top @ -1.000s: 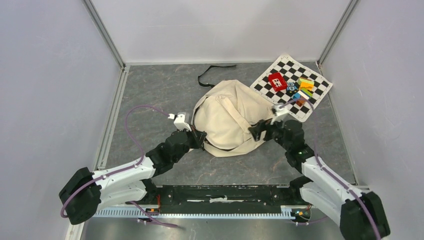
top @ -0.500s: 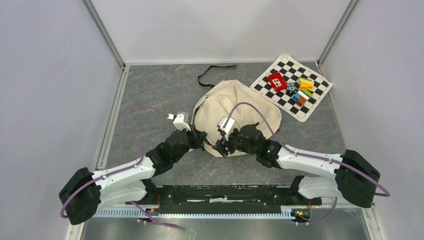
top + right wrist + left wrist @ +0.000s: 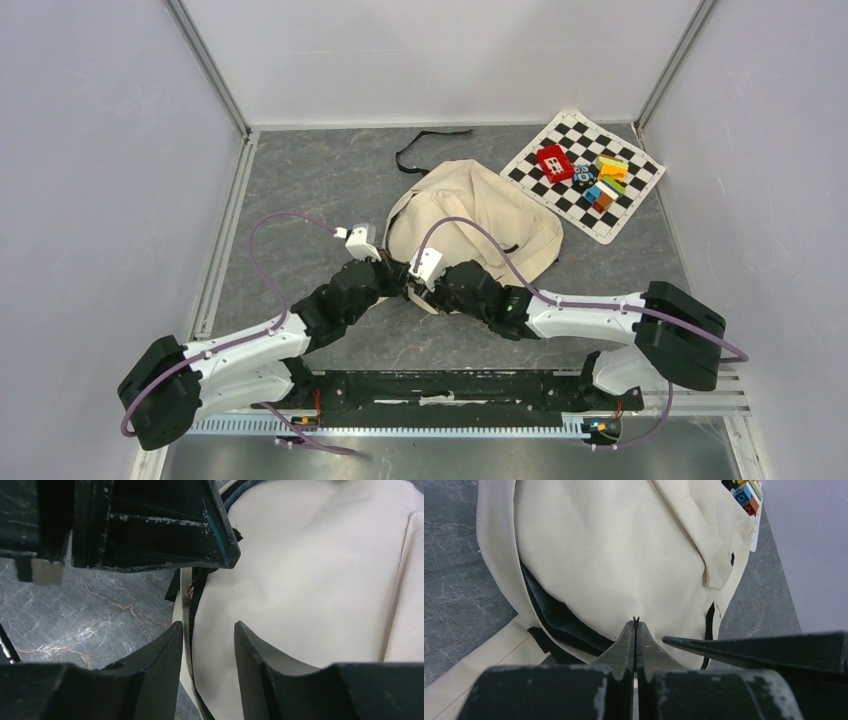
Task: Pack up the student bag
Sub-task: Zip the student bag at the center of the board.
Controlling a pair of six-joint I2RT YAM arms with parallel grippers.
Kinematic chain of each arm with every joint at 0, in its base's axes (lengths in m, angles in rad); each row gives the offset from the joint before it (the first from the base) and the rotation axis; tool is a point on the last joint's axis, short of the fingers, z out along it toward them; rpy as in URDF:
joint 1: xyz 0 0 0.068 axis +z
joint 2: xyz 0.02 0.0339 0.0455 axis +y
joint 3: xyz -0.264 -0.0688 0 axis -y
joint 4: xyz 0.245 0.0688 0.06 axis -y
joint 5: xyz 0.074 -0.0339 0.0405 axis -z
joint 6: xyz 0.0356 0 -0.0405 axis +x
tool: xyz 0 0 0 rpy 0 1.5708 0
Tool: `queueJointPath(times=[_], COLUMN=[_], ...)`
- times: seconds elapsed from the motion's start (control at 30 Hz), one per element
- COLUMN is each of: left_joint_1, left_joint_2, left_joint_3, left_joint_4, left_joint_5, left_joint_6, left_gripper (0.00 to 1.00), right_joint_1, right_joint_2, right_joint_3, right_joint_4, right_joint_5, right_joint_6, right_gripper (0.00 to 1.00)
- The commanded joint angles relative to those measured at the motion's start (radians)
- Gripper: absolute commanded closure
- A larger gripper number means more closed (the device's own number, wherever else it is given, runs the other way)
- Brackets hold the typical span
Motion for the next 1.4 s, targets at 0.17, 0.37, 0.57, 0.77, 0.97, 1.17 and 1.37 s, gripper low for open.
queueJointPath(times=[0.17, 0.37, 0.57, 0.77, 0.97, 1.17, 1.37], left_joint_1=[0.008, 0.032, 0.099, 0.185, 0.258, 0.362, 0.42], left_joint_2=[-0.029, -0.04, -0.068, -0.074, -0.017, 0.065, 0.151], left_joint_3=[0.043, 0.067, 0.075, 0.101, 0.172, 0.222, 0.29], left_joint_4=[-0.013, -0.073, -0.126, -0.12, -0.13, -0.13, -0.112], left_joint_5=[-0.026, -0.045, -0.043, 0.01, 0.065, 0.155, 0.282], left_joint_6=[-0.025, -0.013, 0.018, 0.079, 0.165, 0.245, 0.289], left_gripper=[0.98, 0.98, 0.98, 0.98, 0.98, 0.98, 0.98], right_joint_1=[0.027, 0.032, 0.034, 0.037, 0.05, 0.066, 0.087], right_joint_2=[0.023, -0.035, -0.143, -0.205, -0.247, -0.309, -0.345], right_joint_3=[0.031, -0.024, -0.082, -0.099, -0.104, -0.118, -0.118], right_joint_4=[0.02, -0.018, -0.098, -0.205, -0.308, -0.37, -0.417], right_joint_5=[0.196, 0.169, 0.125, 0.058, 0.017, -0.033, -0.096], right_joint_6=[-0.009, 0.002, 0.028, 0.038, 0.049, 0.091, 0.126], right_gripper=[0.96, 1.0, 1.0, 1.0, 1.0, 1.0, 1.0])
